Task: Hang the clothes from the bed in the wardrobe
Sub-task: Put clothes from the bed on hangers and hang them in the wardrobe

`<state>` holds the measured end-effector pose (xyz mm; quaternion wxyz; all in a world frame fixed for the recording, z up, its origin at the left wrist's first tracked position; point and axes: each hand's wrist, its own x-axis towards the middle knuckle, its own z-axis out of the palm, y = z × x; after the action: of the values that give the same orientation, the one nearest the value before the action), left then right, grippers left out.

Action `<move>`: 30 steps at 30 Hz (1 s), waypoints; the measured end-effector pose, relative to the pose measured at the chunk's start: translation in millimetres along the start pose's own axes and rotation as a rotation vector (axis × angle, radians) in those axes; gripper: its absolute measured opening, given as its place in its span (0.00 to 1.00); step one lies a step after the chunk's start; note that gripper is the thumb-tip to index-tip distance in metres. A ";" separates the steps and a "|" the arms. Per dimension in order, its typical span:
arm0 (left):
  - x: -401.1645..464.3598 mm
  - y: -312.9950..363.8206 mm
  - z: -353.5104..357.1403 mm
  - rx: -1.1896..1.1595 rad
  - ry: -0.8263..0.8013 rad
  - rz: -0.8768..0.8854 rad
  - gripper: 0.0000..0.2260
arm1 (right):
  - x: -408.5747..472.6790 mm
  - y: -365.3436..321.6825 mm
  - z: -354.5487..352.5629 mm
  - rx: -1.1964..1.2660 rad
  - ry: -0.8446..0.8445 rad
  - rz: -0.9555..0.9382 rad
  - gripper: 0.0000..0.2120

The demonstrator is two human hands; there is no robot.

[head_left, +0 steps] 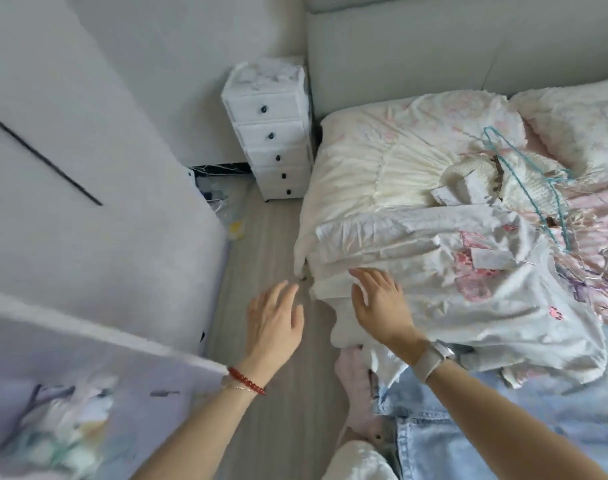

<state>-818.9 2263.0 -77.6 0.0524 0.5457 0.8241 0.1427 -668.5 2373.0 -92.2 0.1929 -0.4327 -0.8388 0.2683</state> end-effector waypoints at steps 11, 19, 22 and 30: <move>-294.5 -196.0 -122.5 0.122 0.321 -0.633 0.12 | -136.7 -268.0 140.3 0.056 -0.430 -0.722 0.17; -409.5 -269.2 -223.5 0.245 0.624 -0.935 0.16 | -187.9 -436.9 193.0 0.140 -0.542 -1.032 0.16; -431.2 -299.2 -253.5 0.267 0.710 -0.998 0.16 | -193.3 -492.9 210.3 0.209 -0.585 -1.054 0.16; -423.3 -404.3 -342.9 0.408 0.767 -0.926 0.17 | -154.6 -648.8 270.1 0.363 -0.544 -0.947 0.13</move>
<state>-1090.5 1667.9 101.9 -0.2954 0.0418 0.9455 0.1308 -1137.2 1855.8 82.8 0.1404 0.1148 -0.9011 0.3939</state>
